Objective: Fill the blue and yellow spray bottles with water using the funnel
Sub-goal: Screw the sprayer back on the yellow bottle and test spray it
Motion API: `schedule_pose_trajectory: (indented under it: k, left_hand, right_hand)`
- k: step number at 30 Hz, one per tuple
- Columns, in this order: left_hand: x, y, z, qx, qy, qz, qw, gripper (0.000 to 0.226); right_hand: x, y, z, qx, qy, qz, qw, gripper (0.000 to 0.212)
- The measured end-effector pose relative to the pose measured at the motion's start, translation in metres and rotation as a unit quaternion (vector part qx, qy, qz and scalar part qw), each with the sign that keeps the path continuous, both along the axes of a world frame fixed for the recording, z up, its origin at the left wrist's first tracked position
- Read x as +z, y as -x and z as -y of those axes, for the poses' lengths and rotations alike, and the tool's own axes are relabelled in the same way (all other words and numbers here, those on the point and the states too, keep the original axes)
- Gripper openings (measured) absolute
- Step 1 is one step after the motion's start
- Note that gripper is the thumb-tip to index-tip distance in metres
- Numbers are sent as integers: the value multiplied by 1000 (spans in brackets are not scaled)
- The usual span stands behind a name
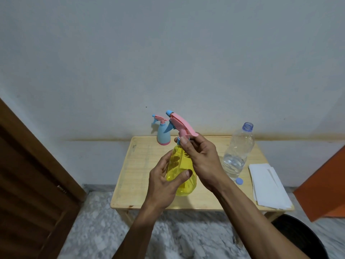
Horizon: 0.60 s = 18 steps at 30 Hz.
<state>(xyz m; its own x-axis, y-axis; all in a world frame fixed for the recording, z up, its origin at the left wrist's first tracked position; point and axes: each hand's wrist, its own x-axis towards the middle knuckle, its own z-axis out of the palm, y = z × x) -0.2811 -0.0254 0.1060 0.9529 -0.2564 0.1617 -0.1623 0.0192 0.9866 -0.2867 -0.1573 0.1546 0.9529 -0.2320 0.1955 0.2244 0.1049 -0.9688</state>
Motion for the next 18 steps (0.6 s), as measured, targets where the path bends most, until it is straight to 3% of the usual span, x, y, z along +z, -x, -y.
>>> schedule_pose_trajectory:
  k: [10, 15, 18]
  left_hand:
    - [-1, 9, 7, 17, -20, 30, 999, 66]
    - [-7, 14, 12, 4, -17, 6, 1000, 65]
    - [-12, 18, 15, -16, -22, -6, 1000, 65]
  right_hand:
    - [-6, 4, 3, -35, 17, -9, 999, 21]
    - [-5, 12, 11, -44, 37, -9, 998, 17]
    - [0, 14, 19, -35, 69, -1, 997, 30]
